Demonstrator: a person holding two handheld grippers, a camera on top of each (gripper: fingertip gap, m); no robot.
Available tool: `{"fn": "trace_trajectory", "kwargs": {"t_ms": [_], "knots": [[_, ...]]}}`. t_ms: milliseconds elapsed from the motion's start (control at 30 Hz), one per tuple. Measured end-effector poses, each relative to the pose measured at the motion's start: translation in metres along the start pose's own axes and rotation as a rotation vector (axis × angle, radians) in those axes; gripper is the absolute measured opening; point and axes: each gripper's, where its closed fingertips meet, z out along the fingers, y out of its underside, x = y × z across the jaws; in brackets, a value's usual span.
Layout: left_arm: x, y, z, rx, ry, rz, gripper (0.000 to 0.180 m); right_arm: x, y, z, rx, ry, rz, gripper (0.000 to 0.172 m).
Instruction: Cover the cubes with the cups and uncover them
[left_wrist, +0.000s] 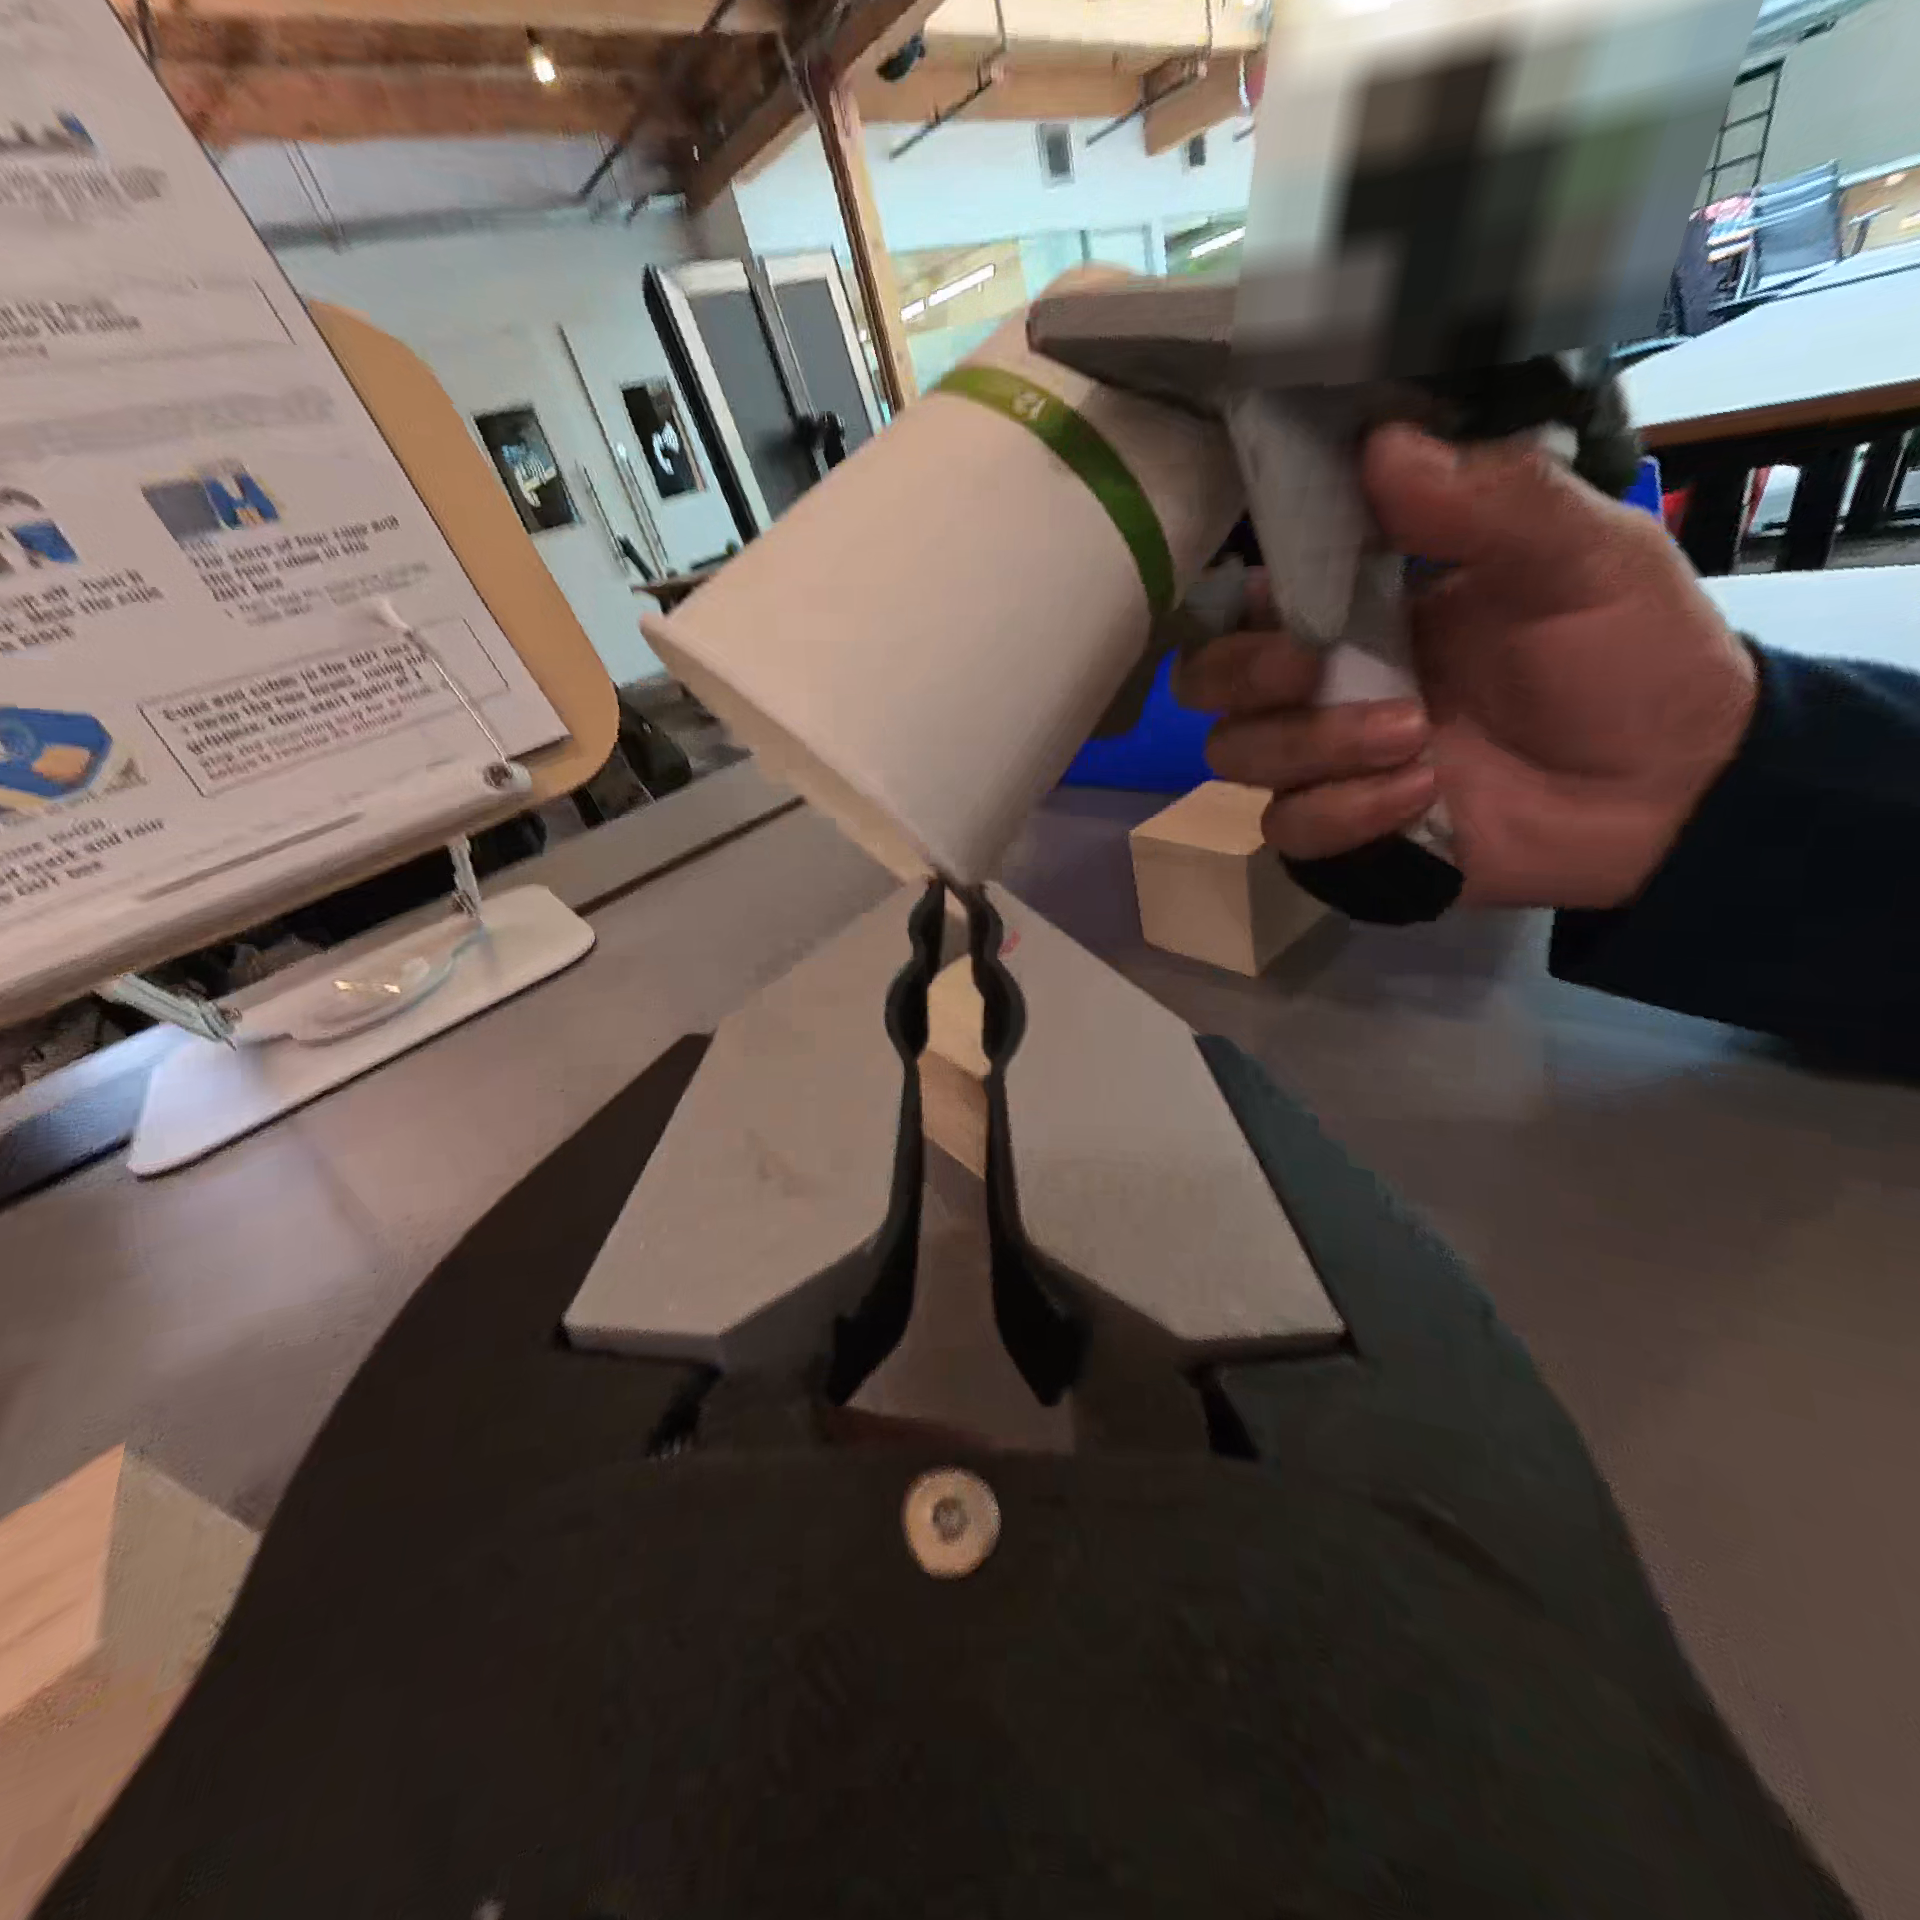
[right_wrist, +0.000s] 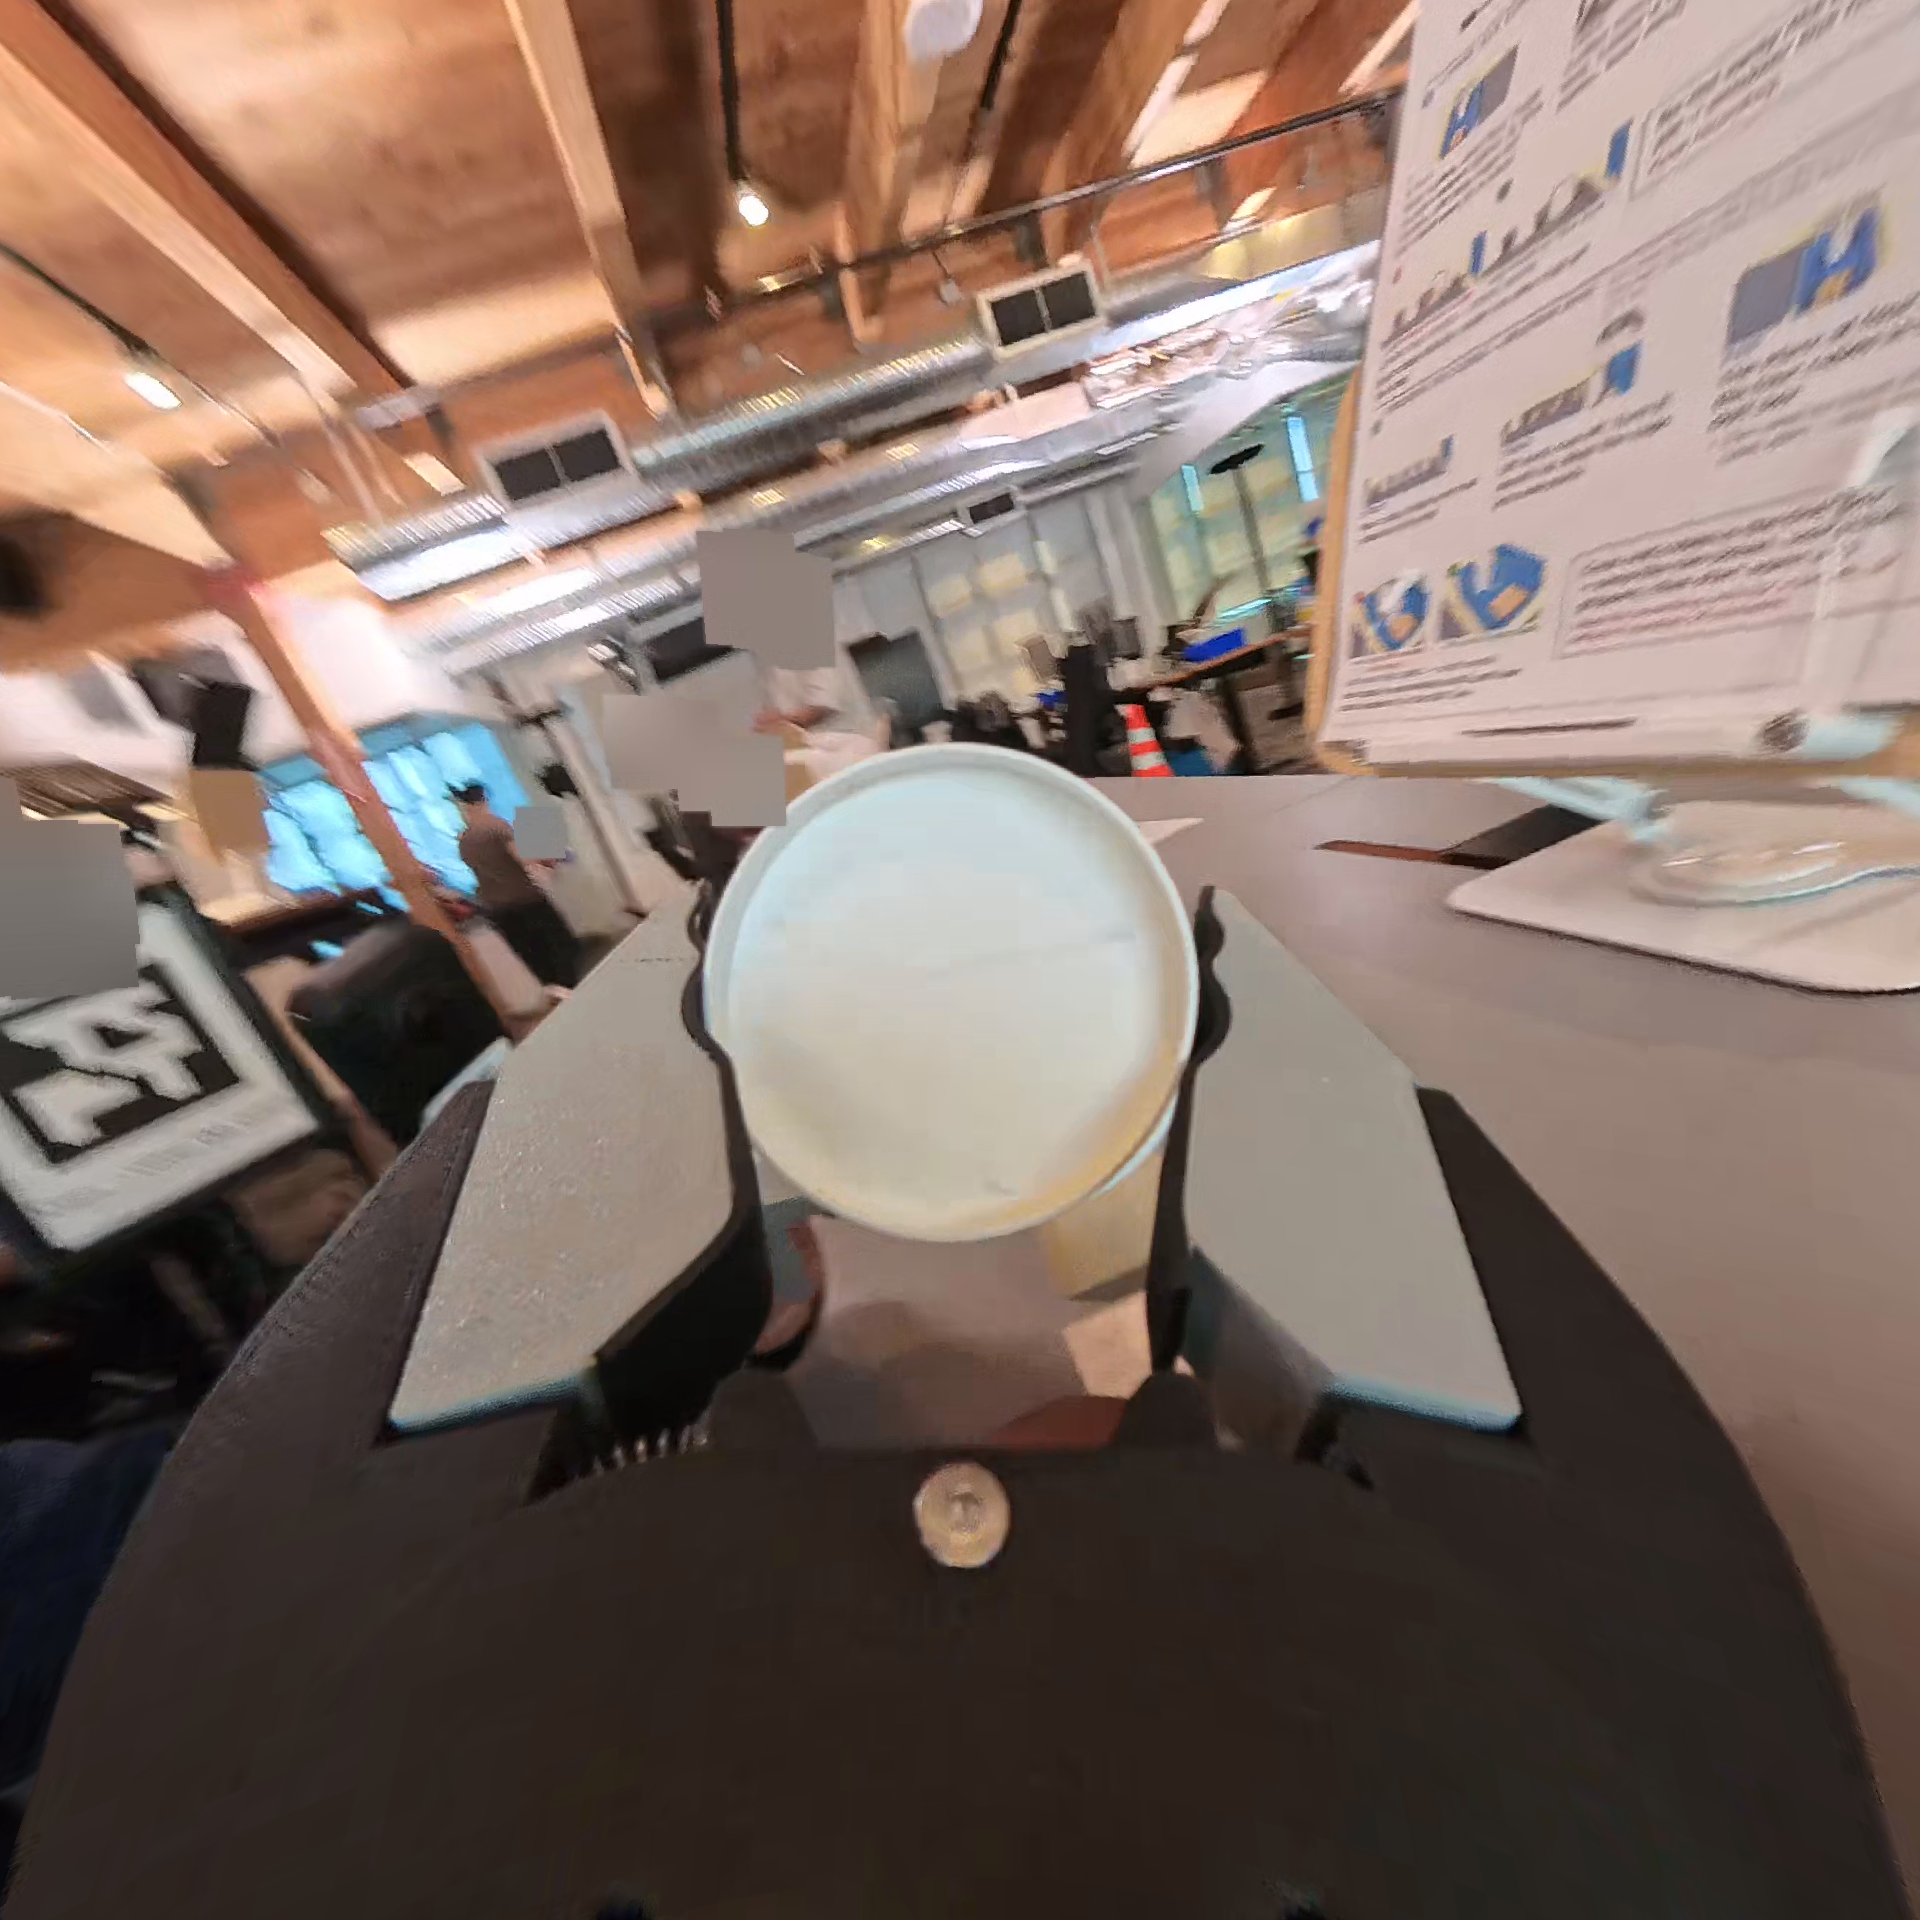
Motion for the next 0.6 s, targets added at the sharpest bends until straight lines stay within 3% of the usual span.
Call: {"fn": "trace_trajectory", "kwargs": {"t_ms": [100,200,333,500,600], "knots": [[-0.013,0.018,0.000,-0.080,-0.090,0.027,0.000,0.019,-0.013,-0.015,-0.016,0.226,-0.186,0.088],[-0.024,0.020,-0.005,-0.084,-0.154,0.066,0.000,0.047,-0.035,-0.055,0.014,0.536,-0.323,0.088],[-0.030,0.021,-0.009,-0.090,-0.192,0.078,0.000,0.051,-0.047,-0.103,-0.005,0.789,-0.497,0.088],[-0.032,0.025,-0.007,-0.110,-0.193,0.073,0.000,0.054,-0.012,-0.121,-0.169,0.848,-0.539,0.089],[-0.036,0.027,-0.007,-0.120,-0.201,0.062,0.000,0.049,-0.005,-0.127,-0.192,0.838,-0.552,0.089]]}}
